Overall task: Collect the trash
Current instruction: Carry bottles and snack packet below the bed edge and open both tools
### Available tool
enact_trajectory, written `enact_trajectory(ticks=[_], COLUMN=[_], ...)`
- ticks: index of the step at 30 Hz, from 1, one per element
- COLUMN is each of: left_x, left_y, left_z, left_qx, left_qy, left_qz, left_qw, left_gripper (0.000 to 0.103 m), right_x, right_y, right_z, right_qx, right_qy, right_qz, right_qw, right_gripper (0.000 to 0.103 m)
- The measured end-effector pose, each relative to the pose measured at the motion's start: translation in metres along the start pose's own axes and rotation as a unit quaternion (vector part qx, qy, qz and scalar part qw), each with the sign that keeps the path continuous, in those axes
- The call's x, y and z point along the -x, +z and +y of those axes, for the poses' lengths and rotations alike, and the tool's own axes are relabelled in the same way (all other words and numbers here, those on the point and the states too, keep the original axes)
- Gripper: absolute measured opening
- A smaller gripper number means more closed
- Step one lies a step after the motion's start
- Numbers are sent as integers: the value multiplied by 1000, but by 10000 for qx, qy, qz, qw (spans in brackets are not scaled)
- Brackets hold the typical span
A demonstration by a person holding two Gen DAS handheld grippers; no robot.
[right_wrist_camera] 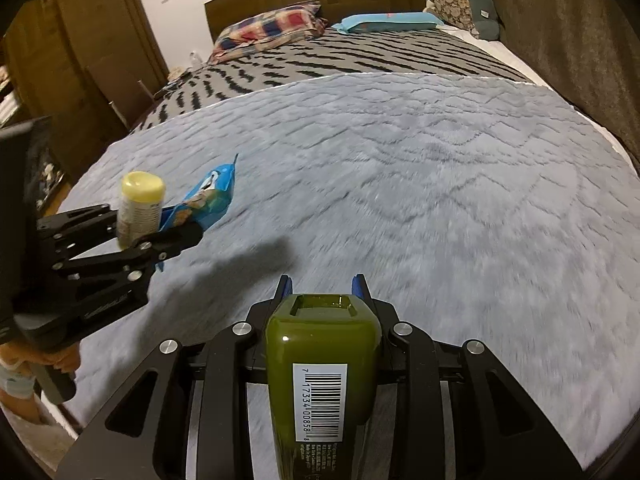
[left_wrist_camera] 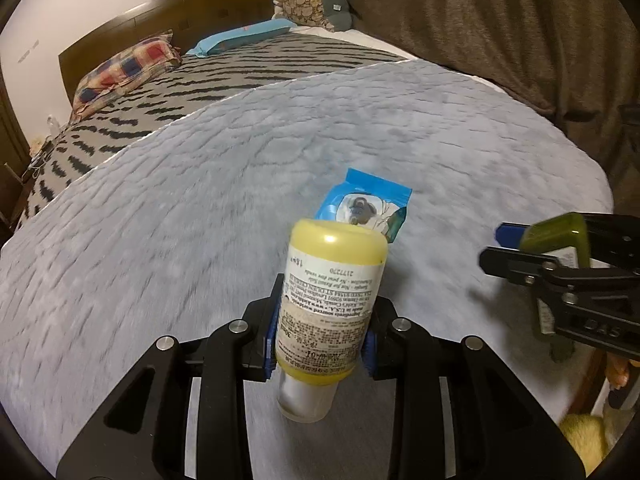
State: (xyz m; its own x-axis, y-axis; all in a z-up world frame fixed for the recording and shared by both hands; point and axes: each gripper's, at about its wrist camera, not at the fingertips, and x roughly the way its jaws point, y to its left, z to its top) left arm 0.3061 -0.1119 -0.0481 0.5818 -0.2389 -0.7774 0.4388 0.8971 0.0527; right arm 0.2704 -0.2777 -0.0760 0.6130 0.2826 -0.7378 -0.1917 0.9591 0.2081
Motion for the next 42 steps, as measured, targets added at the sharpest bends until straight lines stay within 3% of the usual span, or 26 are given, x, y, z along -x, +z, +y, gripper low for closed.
enact_trajectory(ticks=[10, 19, 28, 36, 42], left_x=[107, 148, 140, 92, 46], left_y=[-91, -178, -259, -326, -360], left_z=[-28, -55, -79, -96, -104], left_qx=[191, 377, 625, 792, 1015], left_qy=[-120, -260, -395, -379, -524], left_qz=[-217, -176, 158, 873, 1436], left_qw=[9995, 9988, 9971, 9923, 9830], left_gripper=[30, 30, 30, 30, 30], right_x=[64, 93, 87, 47, 8], right_y=[-71, -150, -226, -275, -300], right_z=[46, 69, 77, 74, 68], right_qx=[55, -70, -251, -300, -360], right_qy=[135, 323, 441, 251, 153], right_qz=[-111, -98, 91, 569, 1027], right_qw=[9998, 9994, 9987, 9976, 9939], right_gripper=[32, 32, 32, 32, 32])
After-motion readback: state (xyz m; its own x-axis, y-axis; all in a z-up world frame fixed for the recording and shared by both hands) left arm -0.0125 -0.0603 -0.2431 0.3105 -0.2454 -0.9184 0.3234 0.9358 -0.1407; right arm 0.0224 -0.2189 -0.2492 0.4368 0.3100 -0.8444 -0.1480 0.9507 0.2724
